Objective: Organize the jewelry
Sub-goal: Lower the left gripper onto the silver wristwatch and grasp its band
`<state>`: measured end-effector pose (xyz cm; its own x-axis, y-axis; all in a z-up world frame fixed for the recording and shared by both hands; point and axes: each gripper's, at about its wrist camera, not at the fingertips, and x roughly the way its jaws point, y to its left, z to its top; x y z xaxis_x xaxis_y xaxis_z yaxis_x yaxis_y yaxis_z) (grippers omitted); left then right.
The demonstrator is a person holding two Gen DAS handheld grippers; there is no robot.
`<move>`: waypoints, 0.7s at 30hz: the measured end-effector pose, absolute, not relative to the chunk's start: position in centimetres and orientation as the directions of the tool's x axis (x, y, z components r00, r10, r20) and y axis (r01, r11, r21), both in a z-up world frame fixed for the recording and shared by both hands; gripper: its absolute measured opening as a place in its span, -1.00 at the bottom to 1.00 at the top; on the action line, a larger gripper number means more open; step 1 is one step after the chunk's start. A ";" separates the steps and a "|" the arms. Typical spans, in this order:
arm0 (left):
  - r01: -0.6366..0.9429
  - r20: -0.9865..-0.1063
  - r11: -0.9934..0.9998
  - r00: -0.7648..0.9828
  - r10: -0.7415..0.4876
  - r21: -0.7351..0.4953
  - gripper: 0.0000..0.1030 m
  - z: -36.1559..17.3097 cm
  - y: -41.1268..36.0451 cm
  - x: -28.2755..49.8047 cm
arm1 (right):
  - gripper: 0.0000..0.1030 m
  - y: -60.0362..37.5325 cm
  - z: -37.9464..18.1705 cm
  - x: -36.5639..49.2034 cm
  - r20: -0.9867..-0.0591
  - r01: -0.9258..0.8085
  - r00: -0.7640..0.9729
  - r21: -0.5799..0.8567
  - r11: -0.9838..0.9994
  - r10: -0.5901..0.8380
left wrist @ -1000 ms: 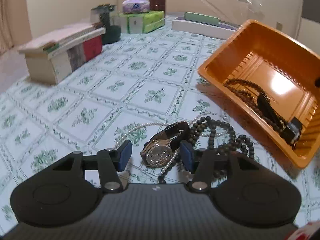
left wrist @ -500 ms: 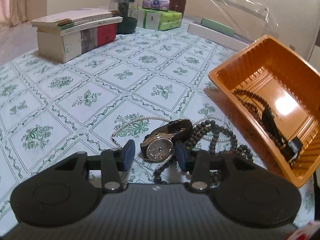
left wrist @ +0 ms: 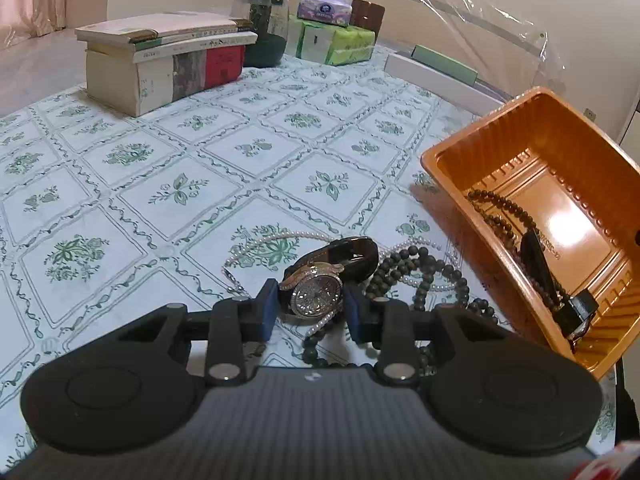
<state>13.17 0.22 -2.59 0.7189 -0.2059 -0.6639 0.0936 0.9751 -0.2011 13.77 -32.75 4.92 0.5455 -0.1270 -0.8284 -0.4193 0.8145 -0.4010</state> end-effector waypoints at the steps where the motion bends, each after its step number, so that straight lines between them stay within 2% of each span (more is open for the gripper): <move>1: 0.090 -0.661 0.975 0.722 -0.205 -0.205 -0.41 -2.4 0.4 13.1 | -0.93 -32.8 4.9 13.7 -0.828 -0.419 0.545 -0.401 0.815 -0.127; 21: 0.093 -0.627 0.975 0.752 -0.202 -0.202 -0.41 1.4 -0.4 13.6 | -0.93 -32.7 5.0 13.8 -0.828 -0.420 0.545 -0.401 0.814 -0.127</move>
<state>13.61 -0.44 1.36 0.7521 -0.2017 -0.6274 0.0928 0.9749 -0.2022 13.84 -32.75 4.95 0.5453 -0.1274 -0.8285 -0.4196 0.8141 -0.4014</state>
